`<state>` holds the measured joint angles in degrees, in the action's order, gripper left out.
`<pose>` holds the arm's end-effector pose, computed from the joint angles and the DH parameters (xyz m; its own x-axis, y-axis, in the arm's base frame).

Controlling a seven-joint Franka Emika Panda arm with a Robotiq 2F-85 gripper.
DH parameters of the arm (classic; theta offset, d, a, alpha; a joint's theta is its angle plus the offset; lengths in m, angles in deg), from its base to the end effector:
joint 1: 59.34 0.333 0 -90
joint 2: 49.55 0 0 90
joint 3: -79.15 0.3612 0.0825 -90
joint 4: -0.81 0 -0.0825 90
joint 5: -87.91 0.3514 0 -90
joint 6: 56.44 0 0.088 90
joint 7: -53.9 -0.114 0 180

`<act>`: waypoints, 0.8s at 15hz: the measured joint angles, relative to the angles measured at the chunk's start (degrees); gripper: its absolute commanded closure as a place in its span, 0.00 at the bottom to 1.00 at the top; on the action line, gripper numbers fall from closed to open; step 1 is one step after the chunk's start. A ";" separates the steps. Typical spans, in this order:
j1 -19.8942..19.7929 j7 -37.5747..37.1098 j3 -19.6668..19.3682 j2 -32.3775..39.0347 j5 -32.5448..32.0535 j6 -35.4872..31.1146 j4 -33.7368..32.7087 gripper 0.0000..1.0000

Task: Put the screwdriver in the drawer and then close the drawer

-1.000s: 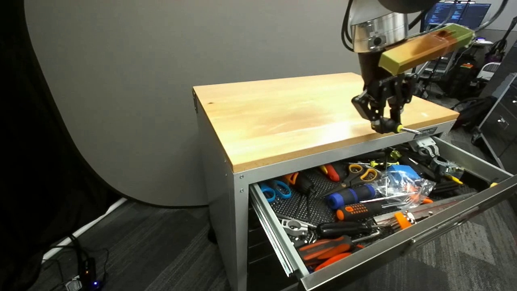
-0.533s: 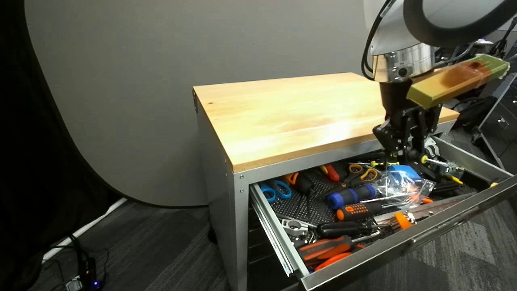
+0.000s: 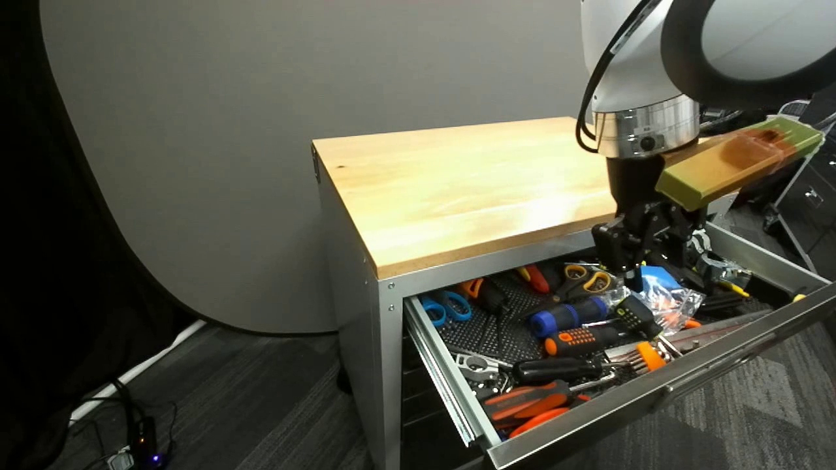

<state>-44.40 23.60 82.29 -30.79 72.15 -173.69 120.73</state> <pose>0.5095 0.1478 0.3022 0.9672 -0.0804 -0.2410 0.0035 -0.9443 0.3290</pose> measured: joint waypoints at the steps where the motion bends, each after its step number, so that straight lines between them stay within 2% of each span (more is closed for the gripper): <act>1: 0.00 0.00 0.00 -0.58 -0.10 0.39 0.48 0.00; 5: 0.00 -0.08 0.27 -5.45 0.49 4.57 3.85 0.00; 9: -0.52 0.59 0.61 -12.84 3.21 13.77 9.50 0.00; 11: -1.54 2.46 0.63 -15.07 5.29 17.22 12.71 0.25; 12: -2.12 3.18 0.63 -15.50 5.77 17.68 14.31 0.29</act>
<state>-46.52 26.78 82.92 -46.28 77.92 -156.01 135.05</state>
